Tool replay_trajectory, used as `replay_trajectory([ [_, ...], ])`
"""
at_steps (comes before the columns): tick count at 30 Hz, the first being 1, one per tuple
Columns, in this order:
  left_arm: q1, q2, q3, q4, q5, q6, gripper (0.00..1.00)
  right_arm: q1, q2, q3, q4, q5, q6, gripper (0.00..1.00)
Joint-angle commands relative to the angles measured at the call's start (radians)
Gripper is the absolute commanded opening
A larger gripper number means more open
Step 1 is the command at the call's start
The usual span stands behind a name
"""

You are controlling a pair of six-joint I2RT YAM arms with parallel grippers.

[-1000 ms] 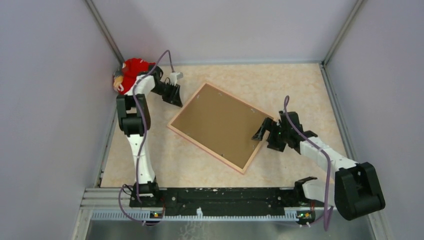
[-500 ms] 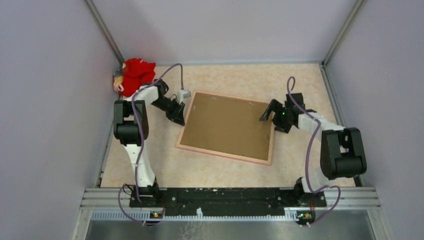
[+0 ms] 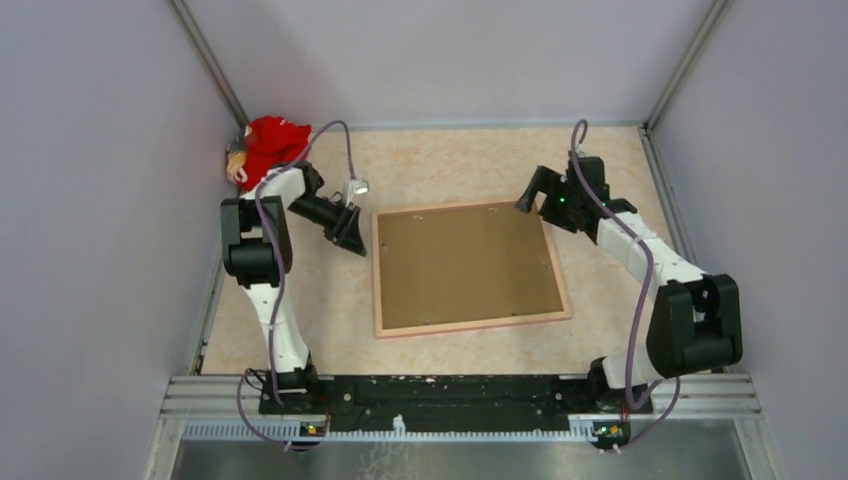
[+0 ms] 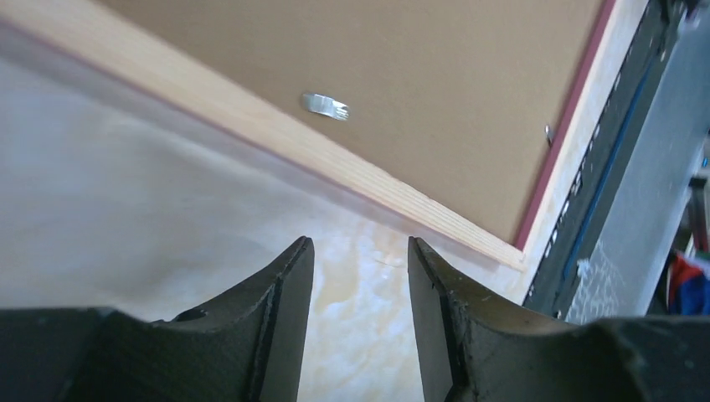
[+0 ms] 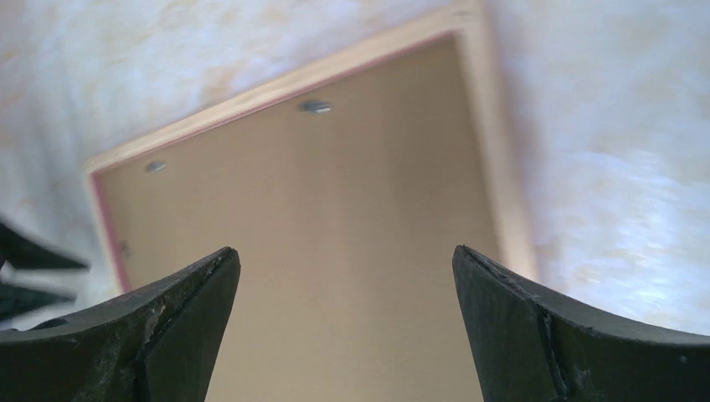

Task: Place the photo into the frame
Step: Adjust the photo frame at the center of the board, then install the photo frame at the center of the board.

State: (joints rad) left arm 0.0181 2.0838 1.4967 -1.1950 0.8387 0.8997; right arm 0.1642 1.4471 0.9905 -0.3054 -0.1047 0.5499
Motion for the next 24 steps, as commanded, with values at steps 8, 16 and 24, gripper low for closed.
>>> replay_trajectory([
  [8, 0.038, 0.136, 0.088, 0.103, 0.21, -0.221, 0.46, 0.385, 0.217, 0.172, 0.284, -0.215, 0.002, 0.85],
  [16, 0.039, 0.158, 0.062, 0.169, 0.205, -0.277, 0.31, 0.53, 0.451, 0.317, 0.386, -0.297, -0.006, 0.82],
  [24, 0.039, 0.176, 0.037, 0.209, 0.18, -0.298, 0.2, 0.574, 0.646, 0.465, 0.412, -0.351, -0.002, 0.81],
])
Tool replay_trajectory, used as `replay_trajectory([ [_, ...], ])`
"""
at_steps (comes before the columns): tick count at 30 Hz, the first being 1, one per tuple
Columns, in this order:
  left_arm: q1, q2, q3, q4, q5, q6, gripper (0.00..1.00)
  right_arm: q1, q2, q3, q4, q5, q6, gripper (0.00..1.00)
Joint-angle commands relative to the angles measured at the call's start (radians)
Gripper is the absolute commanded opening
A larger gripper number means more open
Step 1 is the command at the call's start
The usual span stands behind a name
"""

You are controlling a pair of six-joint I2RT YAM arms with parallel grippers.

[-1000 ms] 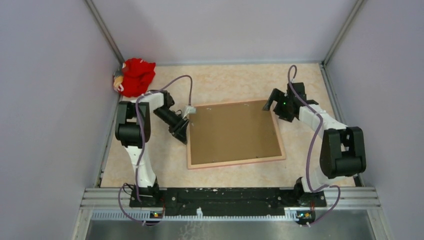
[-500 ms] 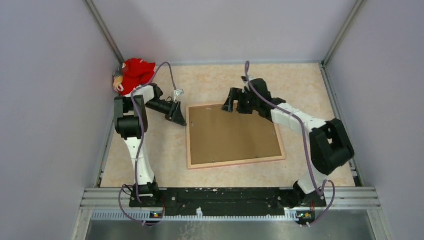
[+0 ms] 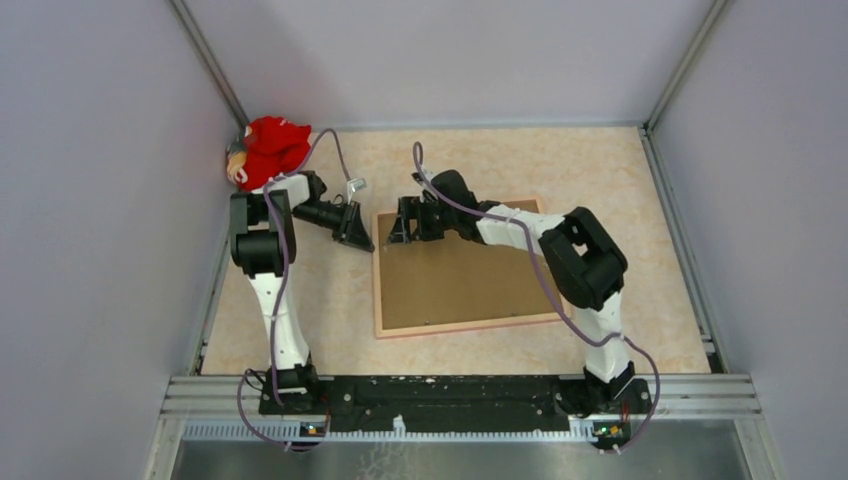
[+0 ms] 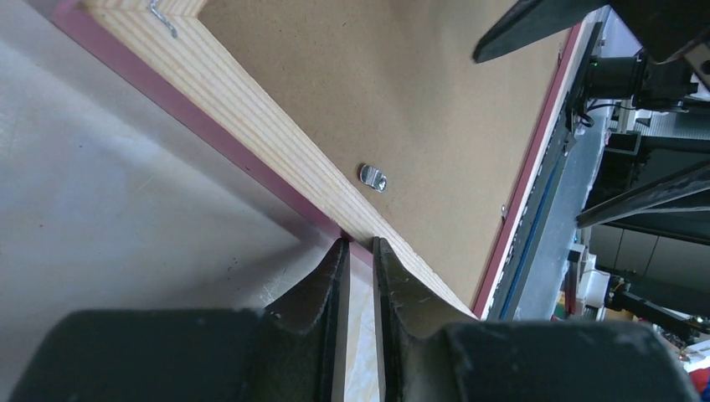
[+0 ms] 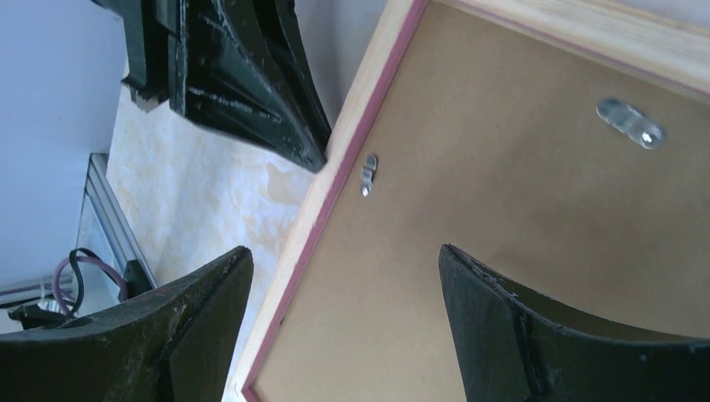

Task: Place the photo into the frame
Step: Install the photo frame at the center of the board.

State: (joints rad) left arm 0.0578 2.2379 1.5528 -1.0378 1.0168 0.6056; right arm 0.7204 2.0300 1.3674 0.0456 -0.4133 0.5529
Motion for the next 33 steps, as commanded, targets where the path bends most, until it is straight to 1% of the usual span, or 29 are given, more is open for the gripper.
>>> replay_trajectory([
  [1, -0.001, 0.019, -0.023, 0.055, -0.001, -0.004, 0.2, 0.021, 0.079, 0.104, 0.058, -0.049, -0.005, 0.81],
  [8, -0.001, 0.011, -0.04, 0.07, -0.008, -0.011, 0.19, 0.036, 0.175, 0.176, 0.063, -0.072, 0.001, 0.8],
  [16, 0.0, 0.005, -0.043, 0.079, -0.015, -0.017, 0.18, 0.046, 0.237, 0.227, 0.068, -0.103, 0.016, 0.79],
  [33, -0.001, -0.003, -0.048, 0.11, -0.037, -0.042, 0.19, 0.073, 0.274, 0.269, 0.051, -0.169, 0.035, 0.77],
])
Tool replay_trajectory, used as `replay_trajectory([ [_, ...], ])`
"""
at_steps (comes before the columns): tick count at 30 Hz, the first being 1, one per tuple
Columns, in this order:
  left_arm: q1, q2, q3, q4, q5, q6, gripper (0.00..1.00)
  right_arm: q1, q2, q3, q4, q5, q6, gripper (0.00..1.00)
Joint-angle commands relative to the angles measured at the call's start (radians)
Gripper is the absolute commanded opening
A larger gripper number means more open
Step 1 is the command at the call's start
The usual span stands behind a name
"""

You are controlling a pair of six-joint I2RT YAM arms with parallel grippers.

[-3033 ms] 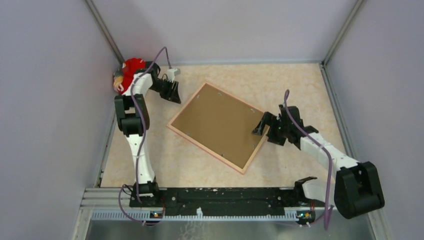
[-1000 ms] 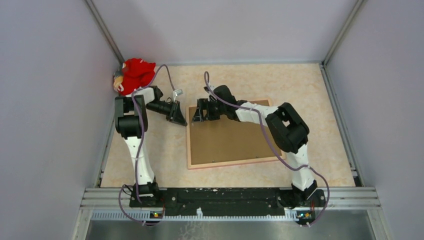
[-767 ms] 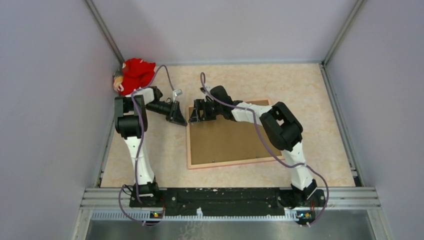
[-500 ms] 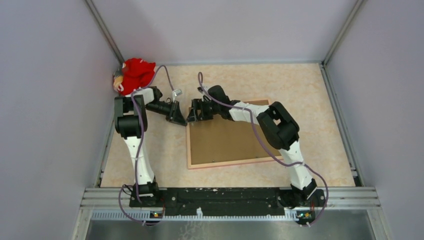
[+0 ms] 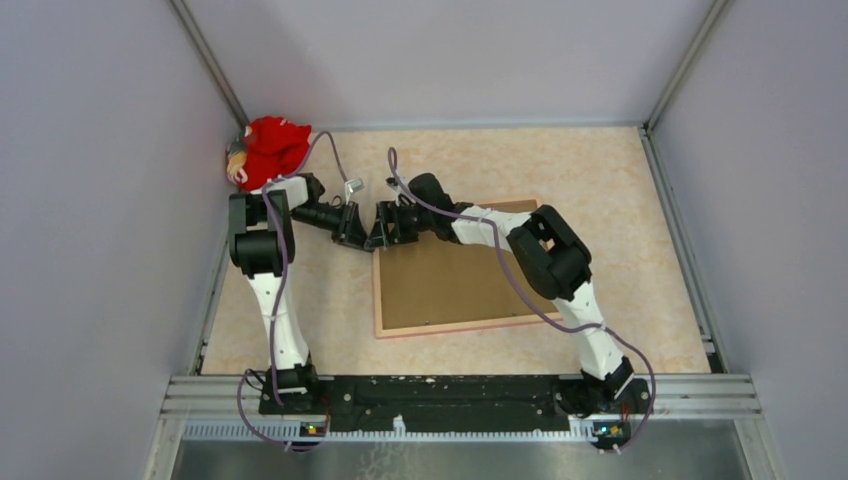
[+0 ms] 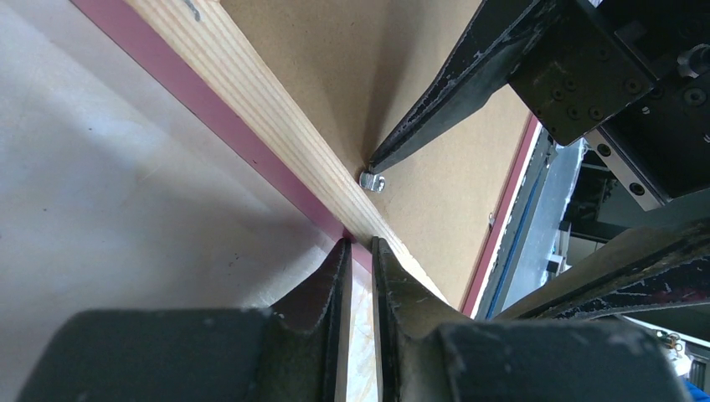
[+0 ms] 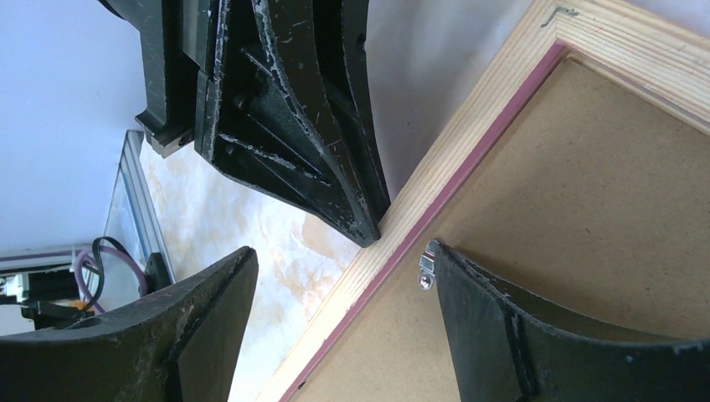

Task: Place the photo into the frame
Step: Install the photo frame at the center of the board.

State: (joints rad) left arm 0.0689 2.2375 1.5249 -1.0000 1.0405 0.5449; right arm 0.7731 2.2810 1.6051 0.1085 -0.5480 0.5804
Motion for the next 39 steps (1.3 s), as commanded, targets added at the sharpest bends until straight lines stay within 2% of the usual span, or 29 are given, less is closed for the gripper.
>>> replay_trajectory([
  [1, -0.012, -0.003, -0.02, 0.073, -0.061, 0.017, 0.19, 0.022, 0.023, 0.032, -0.012, -0.038, 0.01, 0.76],
  [8, -0.012, -0.002, -0.018, 0.077, -0.063, 0.013, 0.2, 0.023, 0.028, 0.03, -0.001, -0.082, 0.012, 0.74],
  [15, -0.012, -0.002, -0.014, 0.075, -0.067, 0.012, 0.2, 0.023, 0.056, 0.084, -0.062, -0.133, -0.029, 0.73],
  [24, -0.012, -0.003, -0.011, 0.074, -0.069, 0.011, 0.2, 0.016, 0.054, 0.109, -0.092, -0.12, -0.048, 0.73],
  [31, -0.006, -0.013, 0.011, 0.056, -0.078, 0.012, 0.21, -0.042, -0.024, 0.18, -0.147, -0.039, -0.086, 0.82],
  [34, -0.006, -0.019, 0.017, 0.054, -0.077, 0.011, 0.21, -0.052, -0.079, 0.131, -0.133, -0.004, -0.095, 0.83],
  [39, -0.006, -0.016, 0.013, 0.062, -0.069, 0.003, 0.21, -0.029, -0.139, -0.046, -0.03, -0.003, -0.056, 0.83],
])
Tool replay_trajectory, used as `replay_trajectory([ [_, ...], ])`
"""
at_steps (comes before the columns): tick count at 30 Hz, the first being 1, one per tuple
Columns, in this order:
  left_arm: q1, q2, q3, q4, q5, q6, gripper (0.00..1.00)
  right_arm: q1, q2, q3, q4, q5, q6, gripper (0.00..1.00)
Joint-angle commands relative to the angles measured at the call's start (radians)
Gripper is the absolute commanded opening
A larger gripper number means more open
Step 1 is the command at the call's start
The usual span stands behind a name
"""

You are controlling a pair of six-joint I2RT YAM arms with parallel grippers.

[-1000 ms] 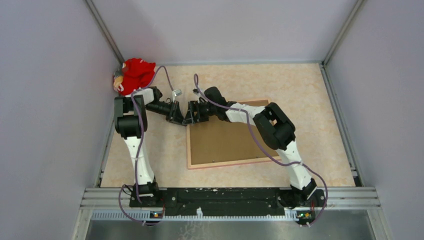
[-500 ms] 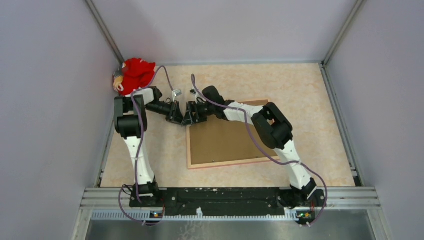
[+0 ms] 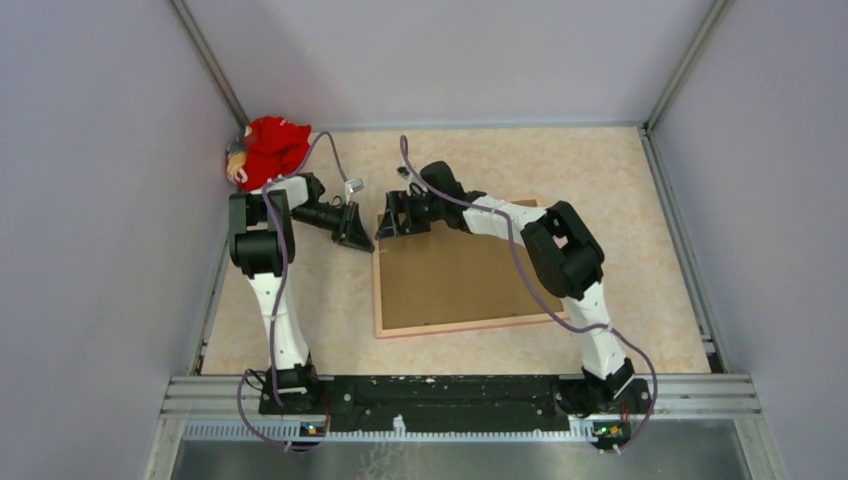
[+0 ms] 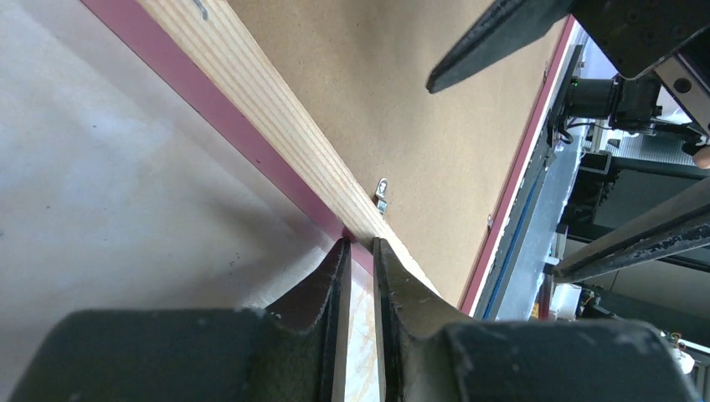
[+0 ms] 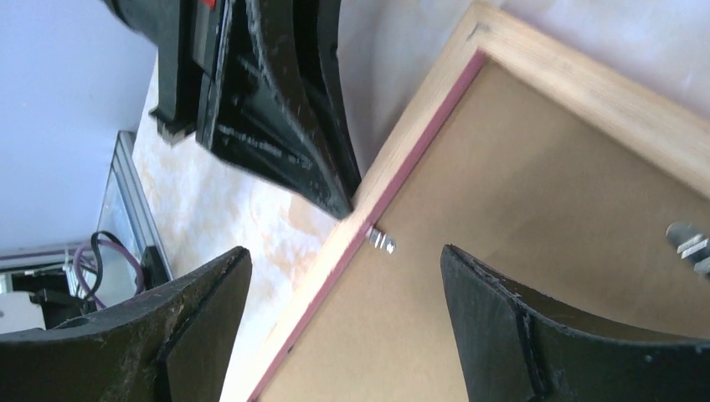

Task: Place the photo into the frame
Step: Install the photo frame at the center of the board, then adjust the photo frame at the center of the board.

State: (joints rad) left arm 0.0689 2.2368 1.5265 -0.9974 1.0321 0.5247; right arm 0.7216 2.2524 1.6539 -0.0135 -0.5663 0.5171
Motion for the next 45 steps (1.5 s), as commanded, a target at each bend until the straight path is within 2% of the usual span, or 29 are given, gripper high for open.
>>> replay_trajectory([
  [1, -0.006, -0.014, 0.008, 0.061, -0.06, 0.022, 0.21, 0.03, -0.114, -0.124, 0.107, 0.014, 0.014, 0.83],
  [8, -0.006, -0.016, 0.006, 0.063, -0.063, 0.02, 0.21, 0.08, -0.102, -0.238, 0.229, 0.001, 0.095, 0.82],
  [27, -0.006, -0.026, -0.012, 0.059, -0.059, 0.035, 0.22, 0.084, 0.006, -0.134, 0.27, 0.019, 0.159, 0.8],
  [35, -0.006, -0.027, -0.014, 0.053, -0.061, 0.042, 0.22, 0.083, -0.004, -0.121, 0.252, 0.007, 0.158, 0.8],
  [39, -0.004, -0.04, -0.007, 0.033, -0.072, 0.06, 0.23, 0.061, -0.073, -0.165, 0.256, -0.006, 0.162, 0.81],
  [45, 0.008, -0.081, 0.02, -0.046, -0.111, 0.136, 0.33, -0.09, -0.366, -0.389, 0.287, 0.029, 0.176, 0.92],
])
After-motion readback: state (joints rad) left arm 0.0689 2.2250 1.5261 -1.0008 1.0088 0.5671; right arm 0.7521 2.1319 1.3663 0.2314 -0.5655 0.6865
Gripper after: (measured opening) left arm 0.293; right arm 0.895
